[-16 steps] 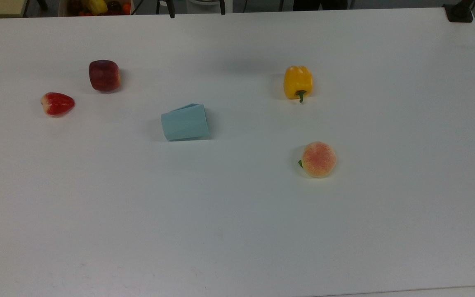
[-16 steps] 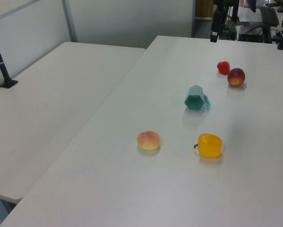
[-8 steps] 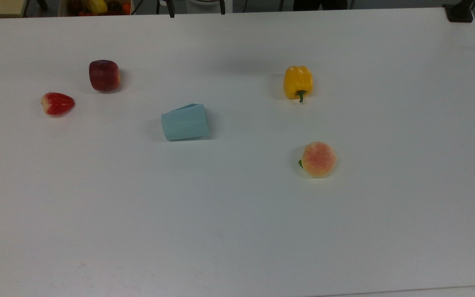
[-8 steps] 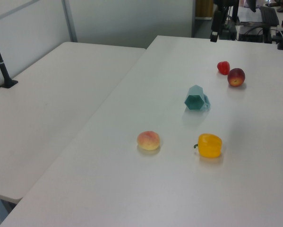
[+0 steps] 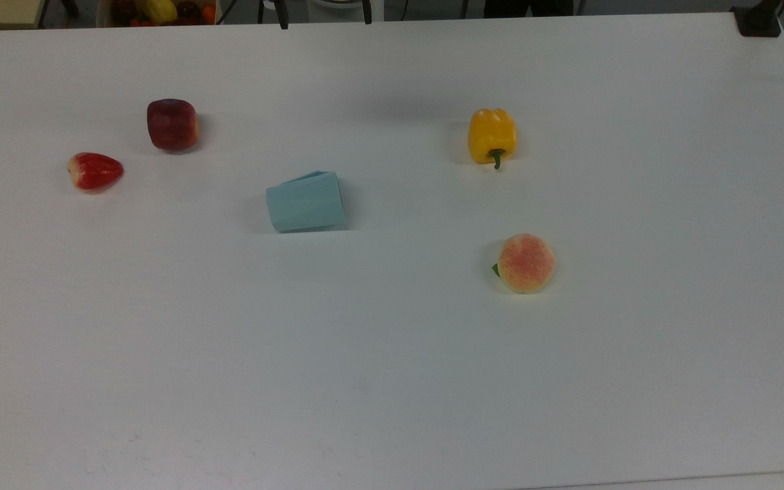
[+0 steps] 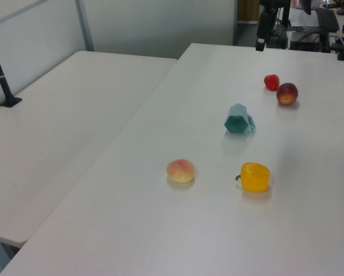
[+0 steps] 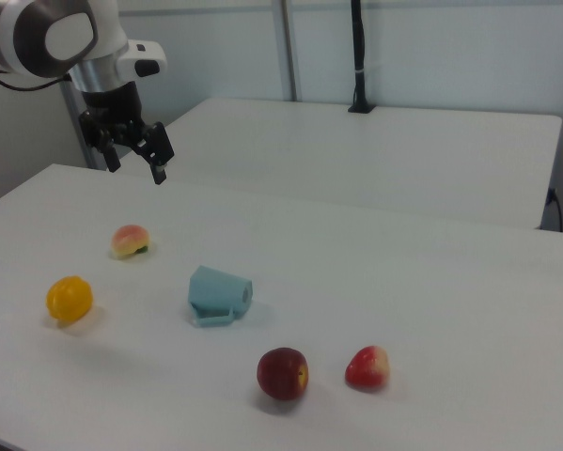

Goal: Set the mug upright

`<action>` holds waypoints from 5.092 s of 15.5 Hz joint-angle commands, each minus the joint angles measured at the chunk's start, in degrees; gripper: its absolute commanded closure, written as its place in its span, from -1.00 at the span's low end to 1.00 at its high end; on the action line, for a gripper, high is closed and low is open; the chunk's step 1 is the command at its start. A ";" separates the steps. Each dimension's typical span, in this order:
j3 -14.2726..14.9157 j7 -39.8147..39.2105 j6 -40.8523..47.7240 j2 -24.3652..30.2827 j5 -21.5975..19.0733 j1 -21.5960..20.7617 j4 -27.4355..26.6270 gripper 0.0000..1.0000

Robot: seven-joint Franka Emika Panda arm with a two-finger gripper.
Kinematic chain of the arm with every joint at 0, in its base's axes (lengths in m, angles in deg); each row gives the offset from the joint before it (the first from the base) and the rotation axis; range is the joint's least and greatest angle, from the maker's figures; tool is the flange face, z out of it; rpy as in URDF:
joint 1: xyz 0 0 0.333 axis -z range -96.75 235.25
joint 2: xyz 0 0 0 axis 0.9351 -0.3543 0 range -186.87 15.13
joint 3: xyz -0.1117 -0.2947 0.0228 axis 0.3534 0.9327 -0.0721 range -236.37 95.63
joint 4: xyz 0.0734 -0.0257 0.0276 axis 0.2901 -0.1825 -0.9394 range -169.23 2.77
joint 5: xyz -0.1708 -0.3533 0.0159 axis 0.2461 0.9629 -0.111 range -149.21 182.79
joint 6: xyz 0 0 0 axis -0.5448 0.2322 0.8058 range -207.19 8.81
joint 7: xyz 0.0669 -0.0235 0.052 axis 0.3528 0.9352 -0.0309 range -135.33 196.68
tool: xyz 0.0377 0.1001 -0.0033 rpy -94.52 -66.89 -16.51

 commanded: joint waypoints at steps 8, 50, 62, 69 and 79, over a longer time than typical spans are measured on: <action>0.42 -1.19 2.13 0.67 0.69 0.12 2.15 -1.00; -2.39 35.19 -8.13 -24.90 43.13 -11.66 -3.90 -1.00; -2.39 35.90 -11.74 -26.66 50.35 -8.06 -6.89 -1.00; -2.39 35.64 -12.88 -27.80 51.49 -7.00 -7.77 0.56; -2.56 25.38 -12.53 -24.55 34.38 -4.63 -1.98 1.00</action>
